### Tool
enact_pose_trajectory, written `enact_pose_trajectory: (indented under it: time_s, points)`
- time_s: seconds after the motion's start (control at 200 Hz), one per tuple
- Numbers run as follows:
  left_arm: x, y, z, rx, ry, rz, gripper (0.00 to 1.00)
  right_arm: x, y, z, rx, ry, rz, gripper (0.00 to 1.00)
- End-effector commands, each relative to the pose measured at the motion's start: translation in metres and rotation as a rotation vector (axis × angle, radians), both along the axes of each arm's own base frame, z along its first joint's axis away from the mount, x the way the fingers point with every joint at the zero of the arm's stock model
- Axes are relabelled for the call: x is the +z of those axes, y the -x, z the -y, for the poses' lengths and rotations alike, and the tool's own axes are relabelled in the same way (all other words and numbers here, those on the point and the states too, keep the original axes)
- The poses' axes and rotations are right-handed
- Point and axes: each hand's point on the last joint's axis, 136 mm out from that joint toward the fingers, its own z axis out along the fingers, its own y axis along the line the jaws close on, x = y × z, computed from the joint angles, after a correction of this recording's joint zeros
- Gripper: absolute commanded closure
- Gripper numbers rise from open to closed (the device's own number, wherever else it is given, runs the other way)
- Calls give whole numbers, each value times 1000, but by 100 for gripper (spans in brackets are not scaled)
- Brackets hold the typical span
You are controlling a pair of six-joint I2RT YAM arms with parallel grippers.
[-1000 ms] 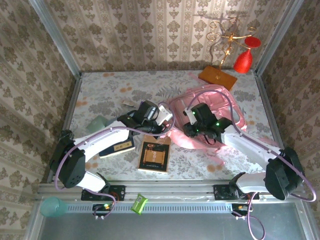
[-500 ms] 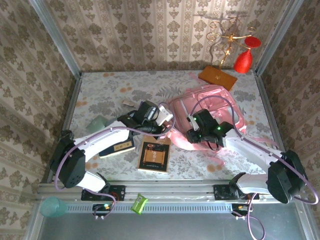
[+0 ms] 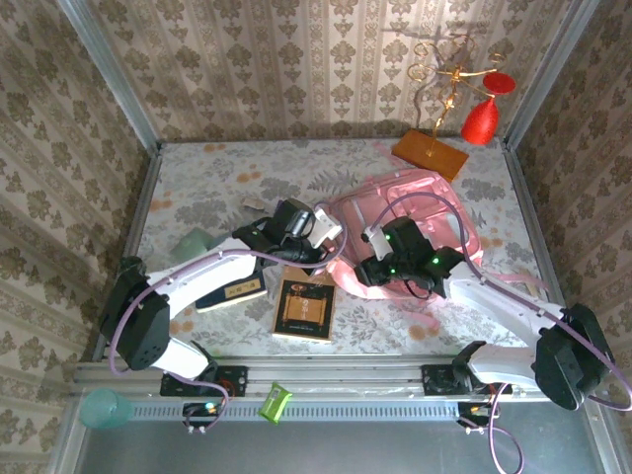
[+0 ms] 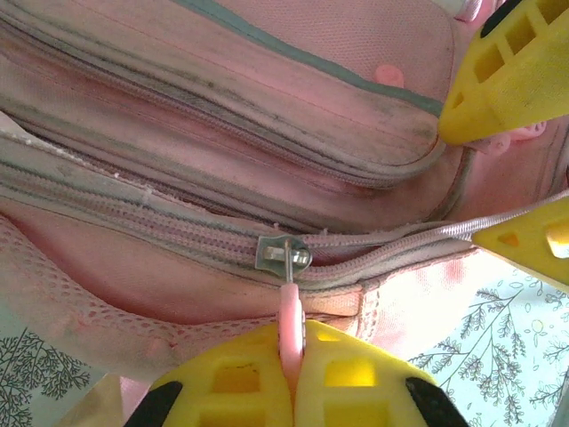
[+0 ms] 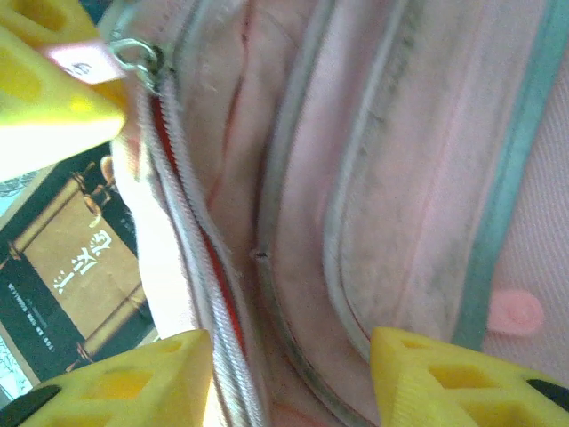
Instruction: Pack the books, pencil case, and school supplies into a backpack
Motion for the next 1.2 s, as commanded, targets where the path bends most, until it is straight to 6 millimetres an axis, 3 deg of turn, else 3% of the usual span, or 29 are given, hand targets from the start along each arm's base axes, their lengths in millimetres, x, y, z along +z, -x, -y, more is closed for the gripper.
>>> enact_pose_trajectory:
  time_s: [0.0, 0.175, 0.31, 0.545, 0.61, 0.685, 0.845, 1.005, 1.195]
  points:
    - [30, -4, 16, -27, 82, 49, 100, 3, -1, -14, 54, -35, 15, 56]
    - [29, -3, 17, -32, 82, 47, 100, 0, 3, -29, 102, -86, -10, 64]
    - [30, -2, 19, -36, 86, 45, 100, 2, 9, -41, 142, -158, -38, 58]
    - [38, 3, 22, -52, 142, 26, 100, -25, -15, -26, 12, -28, -17, 68]
    - [37, 3, 19, -44, 132, 27, 100, -29, -19, -20, -26, -11, -7, 80]
    - [33, -6, 11, 8, 97, 43, 100, -31, -21, -14, -69, -1, 2, 100]
    - [13, -37, -19, 178, -102, 128, 100, -46, -15, 7, -191, 25, -39, 100]
    - [10, -57, -38, 282, -224, 212, 100, -61, -5, 28, -294, 102, -86, 100]
    - [-2, -73, -53, 337, -316, 242, 100, -58, 1, 36, -332, 97, -59, 100]
